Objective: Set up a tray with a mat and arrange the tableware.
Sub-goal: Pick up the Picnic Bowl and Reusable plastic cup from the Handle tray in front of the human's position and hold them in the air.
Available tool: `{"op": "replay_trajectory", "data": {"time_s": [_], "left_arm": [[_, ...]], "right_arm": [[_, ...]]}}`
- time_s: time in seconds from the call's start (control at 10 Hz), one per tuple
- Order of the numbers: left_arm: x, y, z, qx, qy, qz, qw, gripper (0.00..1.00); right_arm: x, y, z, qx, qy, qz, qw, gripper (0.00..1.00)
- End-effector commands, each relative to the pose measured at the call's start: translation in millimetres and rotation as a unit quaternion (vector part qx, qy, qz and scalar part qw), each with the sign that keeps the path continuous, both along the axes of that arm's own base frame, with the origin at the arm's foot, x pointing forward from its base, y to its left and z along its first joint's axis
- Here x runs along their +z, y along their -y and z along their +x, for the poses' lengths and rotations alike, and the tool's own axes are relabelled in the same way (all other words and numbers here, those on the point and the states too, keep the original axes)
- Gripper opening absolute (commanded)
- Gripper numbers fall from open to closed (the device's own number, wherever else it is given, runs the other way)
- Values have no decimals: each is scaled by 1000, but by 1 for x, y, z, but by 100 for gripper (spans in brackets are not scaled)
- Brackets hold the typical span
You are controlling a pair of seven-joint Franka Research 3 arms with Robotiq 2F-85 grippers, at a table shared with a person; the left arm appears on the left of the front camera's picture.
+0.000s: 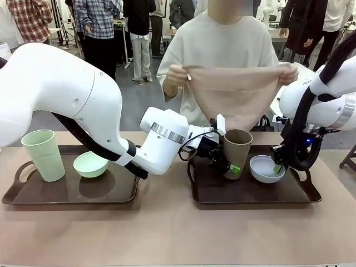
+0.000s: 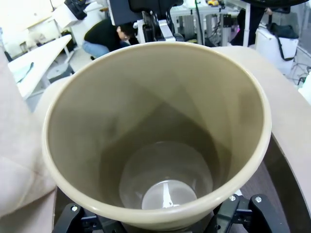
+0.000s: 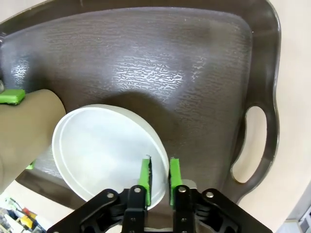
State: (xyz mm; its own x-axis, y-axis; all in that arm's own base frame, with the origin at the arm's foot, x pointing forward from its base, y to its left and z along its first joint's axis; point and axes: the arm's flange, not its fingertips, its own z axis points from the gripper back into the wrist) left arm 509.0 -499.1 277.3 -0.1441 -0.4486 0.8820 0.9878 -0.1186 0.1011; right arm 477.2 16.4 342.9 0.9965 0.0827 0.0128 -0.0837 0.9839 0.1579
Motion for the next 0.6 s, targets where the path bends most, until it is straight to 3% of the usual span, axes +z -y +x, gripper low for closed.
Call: {"op": "replay_trajectory", "data": {"time_s": [0.0,0.1,0.3,0.4,0.5], "left_arm": [[1,1,2,16,-4,5,1000,28],[3,-2,2,24,-7,4,1000,0],[8,-8,1,38,-12,12,999,0],[16,-17,-2,49,-18,30,998,27],[32,-29,-10,79,-44,38,995,27]], "right_arm": [[-2,2,6,2,0,12,1000,0],[-2,2,6,2,0,10,1000,0],[-2,1,6,3,2,9,1000,0],[6,-1,3,2,-26,33,999,0],[23,0,-5,7,-38,62,997,0]]}}
